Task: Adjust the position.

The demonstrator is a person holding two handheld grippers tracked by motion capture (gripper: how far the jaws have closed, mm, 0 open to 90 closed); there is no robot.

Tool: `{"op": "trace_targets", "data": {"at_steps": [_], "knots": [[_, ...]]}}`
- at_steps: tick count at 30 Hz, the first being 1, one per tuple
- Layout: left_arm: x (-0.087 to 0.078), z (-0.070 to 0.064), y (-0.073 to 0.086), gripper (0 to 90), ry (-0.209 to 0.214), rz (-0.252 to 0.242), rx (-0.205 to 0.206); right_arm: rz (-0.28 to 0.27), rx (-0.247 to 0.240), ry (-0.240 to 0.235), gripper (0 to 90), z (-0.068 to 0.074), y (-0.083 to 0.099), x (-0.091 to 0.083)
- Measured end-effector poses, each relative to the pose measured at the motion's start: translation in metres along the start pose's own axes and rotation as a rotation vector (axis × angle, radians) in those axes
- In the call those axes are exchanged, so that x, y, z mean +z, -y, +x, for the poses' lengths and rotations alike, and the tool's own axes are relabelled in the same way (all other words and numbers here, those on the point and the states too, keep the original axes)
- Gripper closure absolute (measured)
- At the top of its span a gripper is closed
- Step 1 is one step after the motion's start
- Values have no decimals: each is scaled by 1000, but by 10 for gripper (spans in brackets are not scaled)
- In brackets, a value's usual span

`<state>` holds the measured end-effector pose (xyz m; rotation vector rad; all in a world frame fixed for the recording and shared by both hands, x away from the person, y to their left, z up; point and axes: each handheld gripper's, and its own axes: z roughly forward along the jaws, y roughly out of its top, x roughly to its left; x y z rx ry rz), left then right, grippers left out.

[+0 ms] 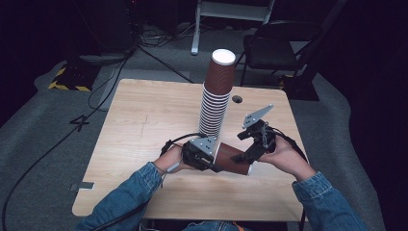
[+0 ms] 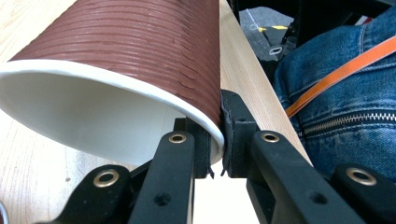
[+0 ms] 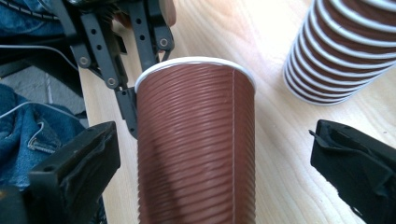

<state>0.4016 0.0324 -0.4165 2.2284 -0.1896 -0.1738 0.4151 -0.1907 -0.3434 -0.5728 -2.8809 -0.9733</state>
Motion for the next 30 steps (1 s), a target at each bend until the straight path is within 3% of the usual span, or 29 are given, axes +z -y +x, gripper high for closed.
{"op": "trace_targets", "data": {"at_steps": [18,30], "knots": [[3,-7,-5,831,-10,51,63,146,19,-124,10,-7,-15,31],[5,-9,-6,830,-2,68,74,240,26,-186,6,-4,-16,49]]}}
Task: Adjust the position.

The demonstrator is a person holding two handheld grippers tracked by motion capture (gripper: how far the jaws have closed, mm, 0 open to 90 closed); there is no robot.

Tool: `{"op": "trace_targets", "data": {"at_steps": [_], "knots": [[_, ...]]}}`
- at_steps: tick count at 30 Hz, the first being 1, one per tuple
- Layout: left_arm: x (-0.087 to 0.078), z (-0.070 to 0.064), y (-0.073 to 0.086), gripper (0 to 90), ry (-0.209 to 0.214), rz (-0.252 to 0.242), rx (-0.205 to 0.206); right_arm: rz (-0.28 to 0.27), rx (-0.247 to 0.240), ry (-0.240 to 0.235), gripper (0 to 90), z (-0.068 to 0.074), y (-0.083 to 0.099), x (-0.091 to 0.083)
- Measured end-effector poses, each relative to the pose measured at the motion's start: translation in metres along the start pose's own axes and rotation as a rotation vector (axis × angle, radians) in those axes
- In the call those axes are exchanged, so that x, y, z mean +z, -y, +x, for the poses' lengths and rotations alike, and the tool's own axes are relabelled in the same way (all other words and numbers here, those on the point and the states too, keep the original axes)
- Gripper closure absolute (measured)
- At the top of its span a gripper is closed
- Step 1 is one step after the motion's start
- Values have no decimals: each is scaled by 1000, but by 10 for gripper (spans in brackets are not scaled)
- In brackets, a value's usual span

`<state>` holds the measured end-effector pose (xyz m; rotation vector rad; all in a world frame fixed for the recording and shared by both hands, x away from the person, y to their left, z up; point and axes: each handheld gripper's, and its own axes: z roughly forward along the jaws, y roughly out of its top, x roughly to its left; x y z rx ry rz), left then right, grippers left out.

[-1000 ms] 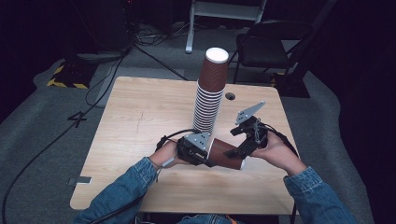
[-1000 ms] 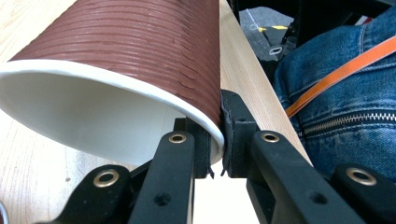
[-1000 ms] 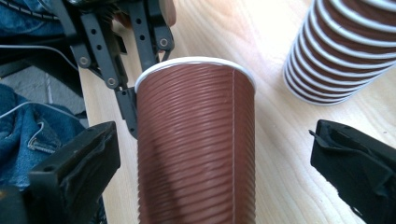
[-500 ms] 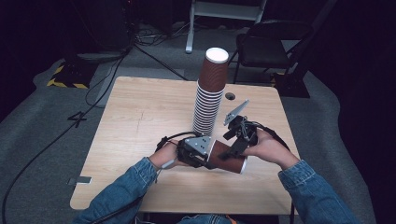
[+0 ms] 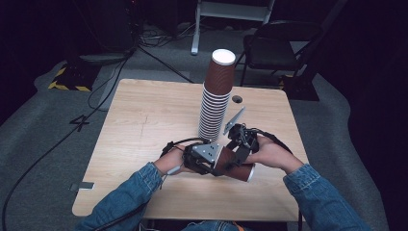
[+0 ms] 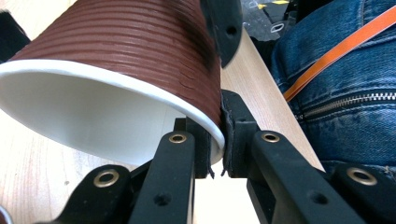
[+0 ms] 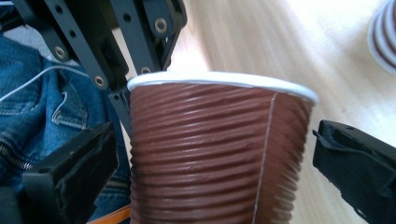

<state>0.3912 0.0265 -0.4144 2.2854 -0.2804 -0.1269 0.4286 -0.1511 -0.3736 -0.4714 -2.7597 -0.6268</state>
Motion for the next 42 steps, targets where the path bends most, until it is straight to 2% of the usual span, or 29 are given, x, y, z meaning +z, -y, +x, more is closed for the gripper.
{"op": "trace_targets", "data": {"at_steps": [4,11,23,27,32,35,37,38,42], "knots": [[2,-1,-1,829,16,11,21,32,9,-23,14,-1,-2,6],[3,-2,-1,830,27,13,24,93,19,-52,72,-3,-3,12],[5,-2,0,831,35,18,23,123,17,-61,109,-3,-3,14],[4,0,1,814,43,0,4,130,20,-55,121,-3,-4,14],[3,2,2,705,46,-10,-16,146,20,-51,129,-4,-4,16],[3,4,3,553,33,-14,-57,147,22,-44,133,-4,-4,15],[0,7,5,413,13,-36,-94,145,23,-39,134,-4,-4,13],[0,7,5,381,13,-36,-94,145,23,-39,134,-4,-4,13],[-10,9,9,357,-6,-65,-121,132,20,-2,134,-3,-3,5]]}}
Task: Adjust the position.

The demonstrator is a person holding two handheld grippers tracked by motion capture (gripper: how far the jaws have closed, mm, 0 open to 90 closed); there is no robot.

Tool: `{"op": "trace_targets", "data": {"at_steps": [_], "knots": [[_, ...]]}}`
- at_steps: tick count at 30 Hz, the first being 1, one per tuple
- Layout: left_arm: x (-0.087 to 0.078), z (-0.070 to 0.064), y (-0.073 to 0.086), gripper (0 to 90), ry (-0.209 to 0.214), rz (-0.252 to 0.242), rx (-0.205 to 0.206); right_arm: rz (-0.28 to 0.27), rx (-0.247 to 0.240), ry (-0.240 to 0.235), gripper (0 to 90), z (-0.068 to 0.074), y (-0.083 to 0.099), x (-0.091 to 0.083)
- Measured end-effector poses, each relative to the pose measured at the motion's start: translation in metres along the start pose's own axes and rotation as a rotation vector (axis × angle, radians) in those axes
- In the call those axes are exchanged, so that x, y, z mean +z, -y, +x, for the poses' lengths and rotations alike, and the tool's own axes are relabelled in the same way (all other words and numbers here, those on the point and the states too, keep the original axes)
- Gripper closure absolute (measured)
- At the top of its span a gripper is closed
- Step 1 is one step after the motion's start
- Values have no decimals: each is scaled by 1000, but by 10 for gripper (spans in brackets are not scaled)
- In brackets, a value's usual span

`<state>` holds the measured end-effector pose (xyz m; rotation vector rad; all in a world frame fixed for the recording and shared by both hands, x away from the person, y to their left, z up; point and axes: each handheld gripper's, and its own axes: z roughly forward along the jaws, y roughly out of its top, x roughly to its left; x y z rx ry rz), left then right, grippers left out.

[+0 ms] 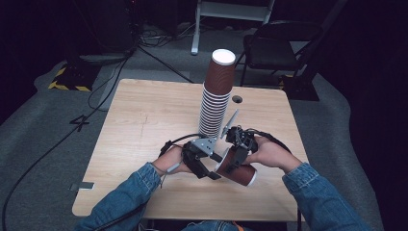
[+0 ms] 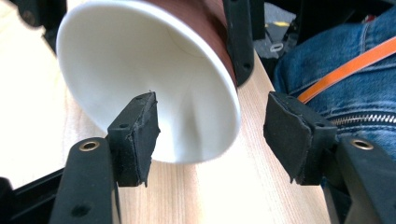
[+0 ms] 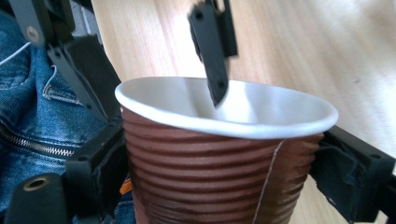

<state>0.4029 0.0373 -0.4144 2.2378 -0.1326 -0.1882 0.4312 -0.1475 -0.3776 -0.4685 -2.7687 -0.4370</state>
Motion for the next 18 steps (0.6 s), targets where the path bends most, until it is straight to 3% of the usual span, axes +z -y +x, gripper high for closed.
{"op": "trace_targets", "data": {"at_steps": [2,3,5,7,8,18], "knots": [[-6,-1,2,354,-21,-19,-5,-31,-9,18,134,1,2,-7],[-11,-1,3,348,-33,-30,-16,-71,-20,50,134,1,4,-14],[-17,-1,6,344,-51,-49,-28,-90,-27,63,134,1,5,-17],[-22,-1,9,337,-67,-54,-40,-165,-31,95,134,1,11,-29],[-24,-2,11,337,-77,-55,-47,-165,-31,95,134,1,11,-29],[-42,-10,29,337,-139,-69,-110,-423,-22,219,134,-1,36,-70]]}}
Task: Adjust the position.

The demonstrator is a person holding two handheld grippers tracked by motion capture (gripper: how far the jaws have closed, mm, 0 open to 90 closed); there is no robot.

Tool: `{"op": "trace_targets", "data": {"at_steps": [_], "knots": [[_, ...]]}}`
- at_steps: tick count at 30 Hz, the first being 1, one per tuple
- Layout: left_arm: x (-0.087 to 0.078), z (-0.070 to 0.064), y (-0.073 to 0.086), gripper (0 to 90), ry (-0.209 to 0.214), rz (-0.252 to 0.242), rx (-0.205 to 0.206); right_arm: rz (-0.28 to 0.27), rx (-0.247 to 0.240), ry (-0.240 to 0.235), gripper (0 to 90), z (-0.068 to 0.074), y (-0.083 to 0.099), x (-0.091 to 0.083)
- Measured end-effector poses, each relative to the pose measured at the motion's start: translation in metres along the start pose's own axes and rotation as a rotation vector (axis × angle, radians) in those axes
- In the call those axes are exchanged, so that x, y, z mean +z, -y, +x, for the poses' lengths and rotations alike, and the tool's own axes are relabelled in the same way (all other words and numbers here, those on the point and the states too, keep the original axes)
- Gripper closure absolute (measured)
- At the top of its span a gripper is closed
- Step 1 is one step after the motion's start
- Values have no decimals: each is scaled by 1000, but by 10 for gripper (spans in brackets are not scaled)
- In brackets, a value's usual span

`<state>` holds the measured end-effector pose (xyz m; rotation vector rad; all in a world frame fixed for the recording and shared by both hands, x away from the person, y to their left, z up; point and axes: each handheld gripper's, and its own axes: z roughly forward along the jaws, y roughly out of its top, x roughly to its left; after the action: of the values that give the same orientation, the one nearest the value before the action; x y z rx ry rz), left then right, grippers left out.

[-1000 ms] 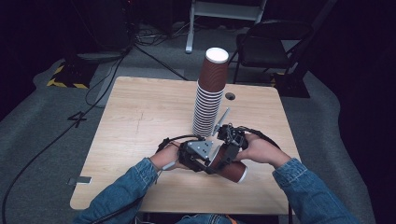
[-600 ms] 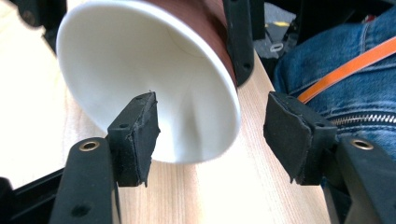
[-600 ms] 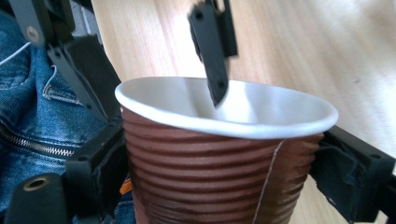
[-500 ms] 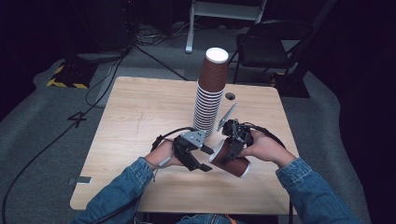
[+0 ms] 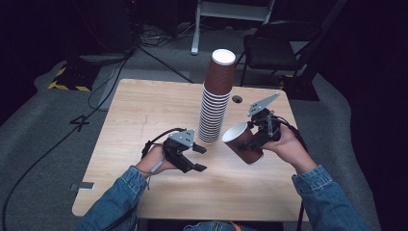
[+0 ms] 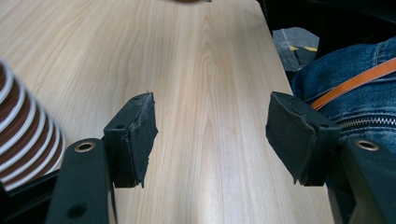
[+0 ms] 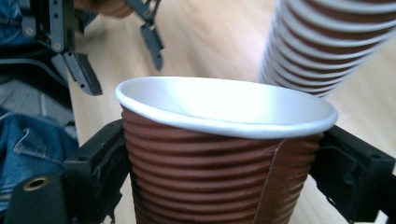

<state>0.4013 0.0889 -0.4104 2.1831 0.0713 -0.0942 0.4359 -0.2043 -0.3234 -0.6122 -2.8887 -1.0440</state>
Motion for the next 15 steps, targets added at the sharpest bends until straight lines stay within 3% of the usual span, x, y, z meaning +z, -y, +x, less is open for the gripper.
{"op": "trace_targets", "data": {"at_steps": [8,10,15], "knots": [[-15,0,17,337,-56,-6,-58,-166,35,122,132,-13,17,-31],[-17,0,19,337,-63,-8,-66,-176,40,128,132,-15,18,-33],[-23,3,29,335,-104,-7,-110,-238,75,205,129,-26,30,-42]]}}
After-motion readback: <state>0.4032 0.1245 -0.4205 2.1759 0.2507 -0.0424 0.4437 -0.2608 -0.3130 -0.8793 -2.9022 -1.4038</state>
